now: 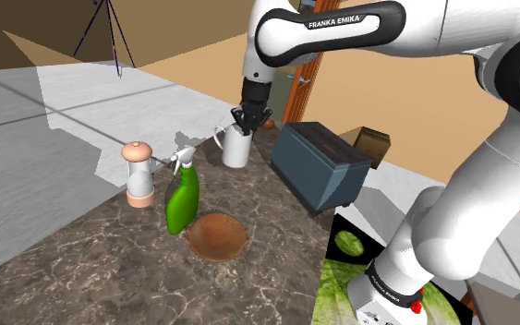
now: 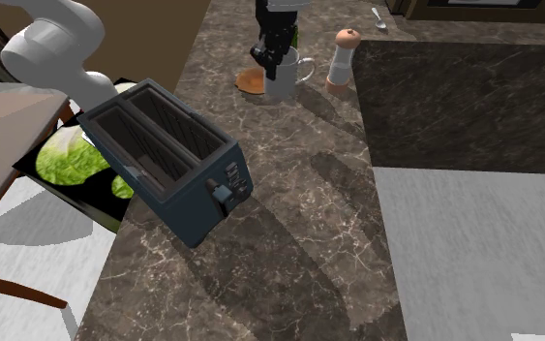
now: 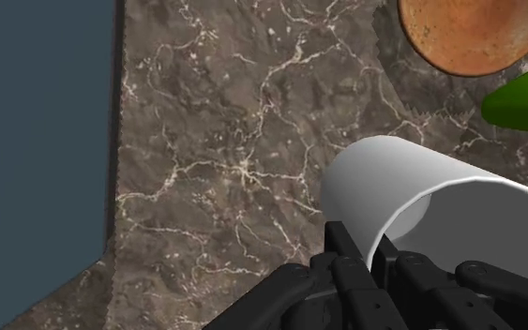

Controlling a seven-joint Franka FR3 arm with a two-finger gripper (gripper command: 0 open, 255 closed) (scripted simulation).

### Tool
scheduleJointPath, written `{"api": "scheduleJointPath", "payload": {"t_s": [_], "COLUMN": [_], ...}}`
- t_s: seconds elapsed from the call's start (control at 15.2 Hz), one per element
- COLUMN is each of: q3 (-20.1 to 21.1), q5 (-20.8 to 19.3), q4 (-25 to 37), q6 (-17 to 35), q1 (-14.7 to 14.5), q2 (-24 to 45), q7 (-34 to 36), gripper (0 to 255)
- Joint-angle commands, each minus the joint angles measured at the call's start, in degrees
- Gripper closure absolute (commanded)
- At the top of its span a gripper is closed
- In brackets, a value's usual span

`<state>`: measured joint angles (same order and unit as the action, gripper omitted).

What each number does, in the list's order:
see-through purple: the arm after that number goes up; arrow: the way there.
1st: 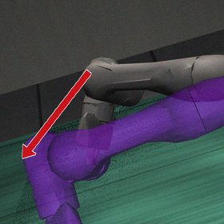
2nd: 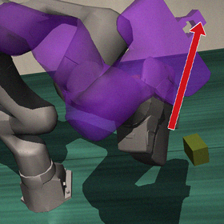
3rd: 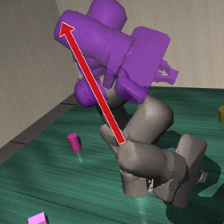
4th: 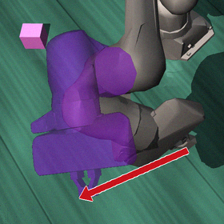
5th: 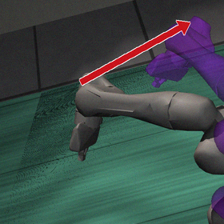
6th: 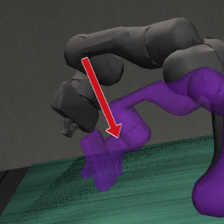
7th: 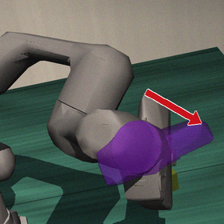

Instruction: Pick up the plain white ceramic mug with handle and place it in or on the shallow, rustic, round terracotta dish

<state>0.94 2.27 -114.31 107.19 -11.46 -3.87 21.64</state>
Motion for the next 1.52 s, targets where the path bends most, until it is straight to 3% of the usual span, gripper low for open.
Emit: {"api": "scheduleJointPath", "payload": {"t_s": [0.0, 0.79, 1.45], "q3": [1.3, 11.25, 11.65], "q5": [0.3, 3.76, 3.77], "q4": [-2.19, -7.65, -13.62], "q6": [0.23, -0.32, 7.47], "q1": [-1.16, -8.92, -9.01], "q2": [-2.06, -9.08, -7.24], "q7": [2.41, 18.73, 18.54], "gripper": [255, 255, 255]}}
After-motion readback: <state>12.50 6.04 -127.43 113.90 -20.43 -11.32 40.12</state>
